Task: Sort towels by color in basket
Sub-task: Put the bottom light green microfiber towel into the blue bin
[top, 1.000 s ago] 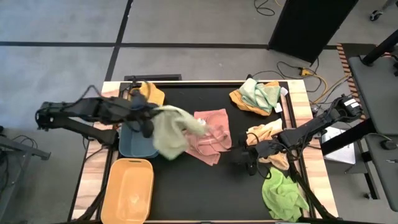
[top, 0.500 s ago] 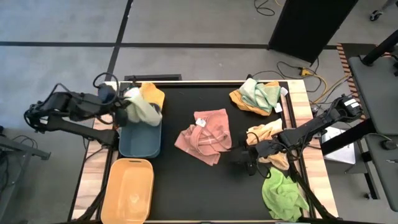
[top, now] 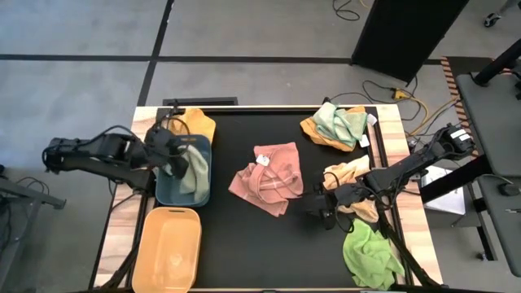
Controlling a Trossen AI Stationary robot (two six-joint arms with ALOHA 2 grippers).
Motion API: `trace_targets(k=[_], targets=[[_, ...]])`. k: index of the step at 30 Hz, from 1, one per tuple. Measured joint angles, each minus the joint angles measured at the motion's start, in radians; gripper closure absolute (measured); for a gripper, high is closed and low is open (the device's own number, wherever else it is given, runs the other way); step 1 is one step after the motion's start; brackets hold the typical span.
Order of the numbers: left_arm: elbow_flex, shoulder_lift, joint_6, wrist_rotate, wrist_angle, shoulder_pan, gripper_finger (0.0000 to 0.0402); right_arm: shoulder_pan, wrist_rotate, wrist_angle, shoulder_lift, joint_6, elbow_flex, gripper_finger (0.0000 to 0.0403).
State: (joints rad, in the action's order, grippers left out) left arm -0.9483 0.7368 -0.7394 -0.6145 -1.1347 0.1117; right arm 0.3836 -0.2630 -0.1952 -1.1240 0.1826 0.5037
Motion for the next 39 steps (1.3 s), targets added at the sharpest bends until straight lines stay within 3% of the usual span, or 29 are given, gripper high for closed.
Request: trace_targets(k=[4, 14, 25, 33, 39], targets=[[0.044, 0.006, 0.022, -0.151, 0.049, -0.018, 0.0402, 0.000, 0.000, -0.017, 0.000, 0.011, 0.000, 0.0167], [0.151, 0.015, 0.007, -0.288, 0.043, -0.048, 0.0402, 0.000, 0.000, -0.023, 0.000, 0.028, 0.000, 0.0155], [0.260, 0.109, -0.119, 0.061, 0.054, -0.141, 0.0401, 0.000, 0.000, -0.027, 0.000, 0.028, 0.000, 0.0164], [0.220, 0.240, -0.007, 0.103, 0.058, -0.288, 0.0397, -0.001, 0.000, -0.079, 0.000, 0.074, -0.001, 0.0158], [0.176, 0.338, 0.020, 0.133, 0.054, -0.402, 0.0358, -0.001, 0.000, -0.133, 0.000, 0.132, -0.001, 0.0146]])
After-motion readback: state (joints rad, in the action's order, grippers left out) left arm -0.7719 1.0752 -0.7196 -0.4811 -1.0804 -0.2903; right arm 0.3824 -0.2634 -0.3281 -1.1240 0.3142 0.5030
